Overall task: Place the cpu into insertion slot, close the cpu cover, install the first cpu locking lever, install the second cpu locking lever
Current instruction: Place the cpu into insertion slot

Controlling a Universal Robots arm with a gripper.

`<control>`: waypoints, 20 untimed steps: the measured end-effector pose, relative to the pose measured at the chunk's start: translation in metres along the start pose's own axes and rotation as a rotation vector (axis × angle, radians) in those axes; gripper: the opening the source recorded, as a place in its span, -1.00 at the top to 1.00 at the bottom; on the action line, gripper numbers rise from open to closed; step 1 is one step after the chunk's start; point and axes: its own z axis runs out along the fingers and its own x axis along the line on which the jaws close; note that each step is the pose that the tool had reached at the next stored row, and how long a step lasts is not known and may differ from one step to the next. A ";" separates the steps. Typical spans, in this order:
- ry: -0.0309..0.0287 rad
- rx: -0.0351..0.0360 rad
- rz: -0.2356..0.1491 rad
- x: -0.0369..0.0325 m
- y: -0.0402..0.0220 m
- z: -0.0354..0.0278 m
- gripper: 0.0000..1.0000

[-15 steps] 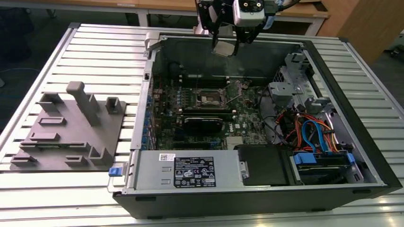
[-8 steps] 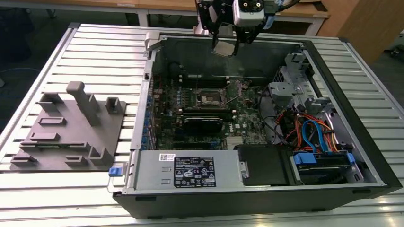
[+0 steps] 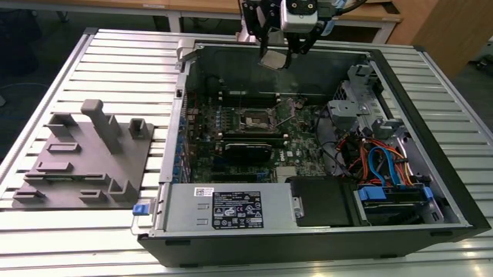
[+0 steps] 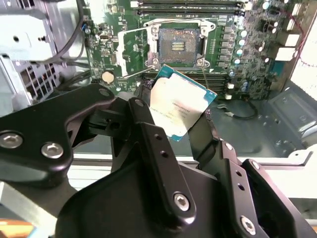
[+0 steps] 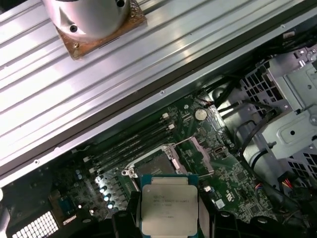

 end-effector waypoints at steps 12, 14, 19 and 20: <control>-0.0061 -0.0009 0.068 0.0000 0.0000 0.0002 -0.08; -0.0061 -0.0008 0.068 0.0000 0.0000 0.0002 -0.08; -0.0062 -0.0008 0.068 0.0000 0.0000 0.0002 -0.08; -0.0061 -0.0008 0.068 0.0000 0.0000 0.0002 -0.08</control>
